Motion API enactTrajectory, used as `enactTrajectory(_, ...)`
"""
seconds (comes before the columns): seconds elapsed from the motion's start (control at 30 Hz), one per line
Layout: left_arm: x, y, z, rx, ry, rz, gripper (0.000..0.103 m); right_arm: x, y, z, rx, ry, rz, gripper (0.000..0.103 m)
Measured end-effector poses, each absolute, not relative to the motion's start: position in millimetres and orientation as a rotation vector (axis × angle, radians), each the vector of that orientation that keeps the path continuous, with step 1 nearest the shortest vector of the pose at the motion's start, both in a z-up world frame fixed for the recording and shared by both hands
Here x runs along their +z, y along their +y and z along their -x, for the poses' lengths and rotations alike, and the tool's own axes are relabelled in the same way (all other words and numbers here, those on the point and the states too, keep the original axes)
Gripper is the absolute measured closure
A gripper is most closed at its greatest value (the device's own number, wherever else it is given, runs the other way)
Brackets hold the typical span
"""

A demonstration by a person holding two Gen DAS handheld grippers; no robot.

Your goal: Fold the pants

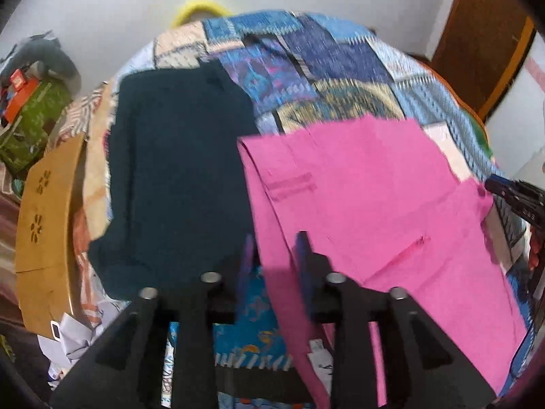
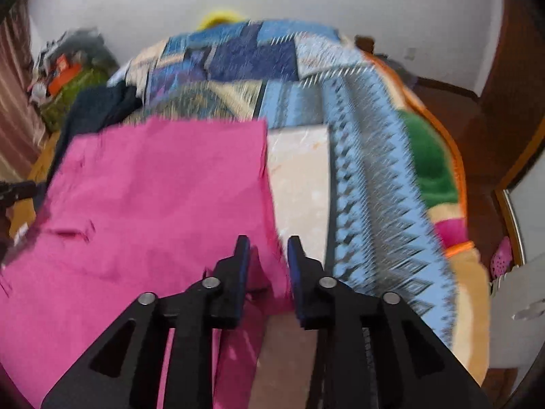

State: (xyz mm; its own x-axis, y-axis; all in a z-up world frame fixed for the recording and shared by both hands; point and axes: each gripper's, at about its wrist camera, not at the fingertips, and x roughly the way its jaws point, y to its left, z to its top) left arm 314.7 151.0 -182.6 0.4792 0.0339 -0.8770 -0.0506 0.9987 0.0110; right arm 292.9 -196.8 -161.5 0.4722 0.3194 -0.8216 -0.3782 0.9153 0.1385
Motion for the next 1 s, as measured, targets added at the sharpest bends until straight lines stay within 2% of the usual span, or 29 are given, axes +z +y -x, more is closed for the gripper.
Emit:
enactTrajectory(0.13, -164.2, 163.9, -325.6, 0.077, 1.020, 0.026, 0.067, -130.5, -201.5, -298.5, 0.432, 0.912, 0.034, 0.065)
enactTrajectory(0.4, -166.2, 172.1, -368.7, 0.067, 1.027, 0.046, 0.064, -112.7, -184.7, -335.7, 0.473, 0.875, 0.004, 0.061)
enactTrajectory(0.6, -199.0, 183.3, -400.6, 0.082, 1.087, 0.097, 0.060, -146.0, -163.1, -373.1, 0.496, 0.989, 0.007, 0.061)
enactTrajectory(0.93, -237.2, 188.6, -426.3, 0.067, 1.142, 0.143, 0.060, -198.5, -130.1, -428.9, 0.488, 1.103, 0.065, 0.061)
enactTrajectory(0.97, -240.0, 188.9, -427.6, 0.065, 1.147, 0.146, 0.061, -204.8, -126.7, -433.0, 0.490, 1.117, 0.069, 0.061)
enactTrajectory(1.0, -241.6, 189.3, -427.8, 0.057, 1.147, 0.154, 0.069, -208.4, -123.1, -435.8, 0.489, 1.124, 0.072, 0.061)
